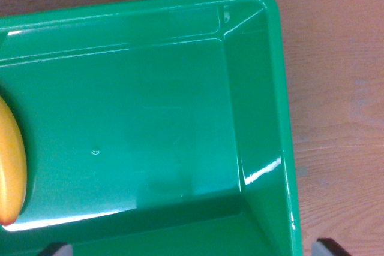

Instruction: Pick fruit

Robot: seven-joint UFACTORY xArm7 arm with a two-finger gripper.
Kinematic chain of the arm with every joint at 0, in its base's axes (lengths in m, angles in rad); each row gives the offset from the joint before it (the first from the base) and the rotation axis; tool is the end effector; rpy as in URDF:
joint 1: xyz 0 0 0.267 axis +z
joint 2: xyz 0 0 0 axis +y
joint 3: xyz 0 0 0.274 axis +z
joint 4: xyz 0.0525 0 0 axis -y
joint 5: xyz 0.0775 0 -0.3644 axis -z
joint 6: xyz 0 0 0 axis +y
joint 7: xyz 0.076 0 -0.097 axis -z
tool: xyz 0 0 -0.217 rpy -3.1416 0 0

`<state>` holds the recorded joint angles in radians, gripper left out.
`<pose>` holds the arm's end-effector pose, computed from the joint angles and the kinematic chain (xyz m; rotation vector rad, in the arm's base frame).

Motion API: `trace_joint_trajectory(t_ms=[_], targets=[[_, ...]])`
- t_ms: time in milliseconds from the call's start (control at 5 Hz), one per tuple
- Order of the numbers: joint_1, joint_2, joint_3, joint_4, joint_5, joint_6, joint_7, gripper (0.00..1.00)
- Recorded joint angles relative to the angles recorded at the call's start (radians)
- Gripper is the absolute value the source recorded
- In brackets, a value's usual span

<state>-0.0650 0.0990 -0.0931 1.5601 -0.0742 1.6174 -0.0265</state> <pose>0.4667 -0.0981 0.2509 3.0563 -0.1982 -0.2500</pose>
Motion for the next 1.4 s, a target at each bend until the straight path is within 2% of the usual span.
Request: trace_joint_trajectory(t_ms=[800,1200,1400], targets=[[0.0007,0.001,0.001,-0.002,0.0002,-0.003,0.000,0.00],[0.0029,0.004,0.002,-0.008,0.0011,-0.013,0.000,0.00],[0.0065,0.009,0.005,-0.019,0.0025,-0.029,0.001,0.00]])
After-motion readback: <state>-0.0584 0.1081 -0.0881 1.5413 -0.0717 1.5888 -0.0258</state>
